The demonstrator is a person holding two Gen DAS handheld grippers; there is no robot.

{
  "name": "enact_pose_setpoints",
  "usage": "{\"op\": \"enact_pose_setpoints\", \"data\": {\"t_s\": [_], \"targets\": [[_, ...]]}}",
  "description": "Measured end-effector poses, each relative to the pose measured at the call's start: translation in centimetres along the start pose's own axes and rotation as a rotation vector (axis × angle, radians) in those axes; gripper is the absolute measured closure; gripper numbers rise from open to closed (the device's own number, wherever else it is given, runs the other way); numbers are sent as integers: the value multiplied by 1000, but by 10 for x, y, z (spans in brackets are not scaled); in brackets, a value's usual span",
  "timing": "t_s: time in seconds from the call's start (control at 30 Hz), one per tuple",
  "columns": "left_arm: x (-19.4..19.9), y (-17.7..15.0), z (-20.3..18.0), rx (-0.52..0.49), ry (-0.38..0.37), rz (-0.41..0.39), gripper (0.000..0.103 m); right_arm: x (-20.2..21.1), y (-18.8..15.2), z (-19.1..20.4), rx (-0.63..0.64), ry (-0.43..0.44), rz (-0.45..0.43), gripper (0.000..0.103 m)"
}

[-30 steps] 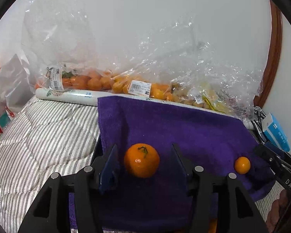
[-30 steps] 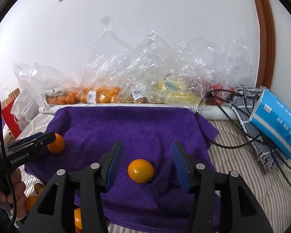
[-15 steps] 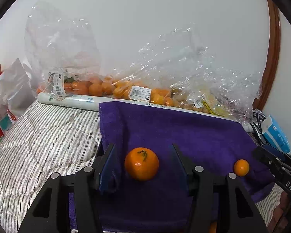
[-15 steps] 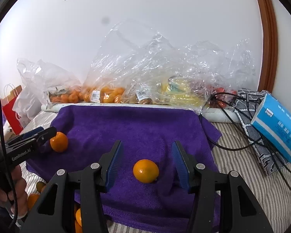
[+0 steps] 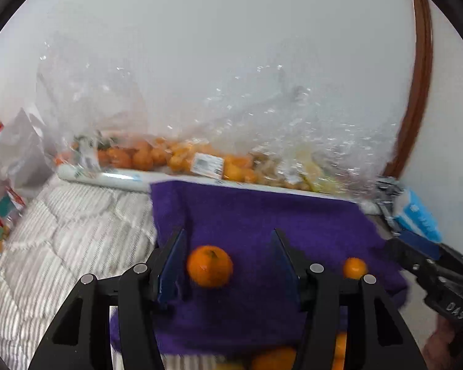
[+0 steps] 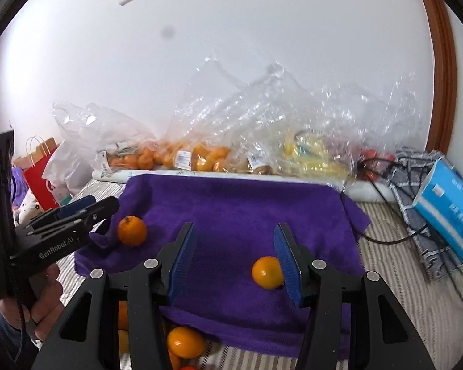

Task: Organize fruits
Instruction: 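Withdraw both grippers from the towel and move the right gripper to the red fruit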

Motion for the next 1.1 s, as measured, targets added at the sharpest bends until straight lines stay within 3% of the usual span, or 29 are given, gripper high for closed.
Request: {"op": "enact_pose_setpoints", "data": {"t_s": [0.17,0.4,0.7,1.1], "targets": [[26,-18,5,-15,25,29,49,24,-11,5,-19,-18,21,47],[55,-65,22,-8,26,126,46,48,-55,5,-25,-54,65,47],[69,-115,26,-33,60,224,43,72,-103,8,-38,-71,104,47],[59,-133,29,-36,49,220,43,59,-114,6,-25,-93,118,47]]}}
Point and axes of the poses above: each gripper's, at about its wrist camera, not at the fingertips, and x roughly against the way its jaws point, z to its left, y to its top, the point moved 7 cm from there along -x, roughly the way its jaws point, and after that the axes turned 15 degrees about -x, right-handed, at the moved point
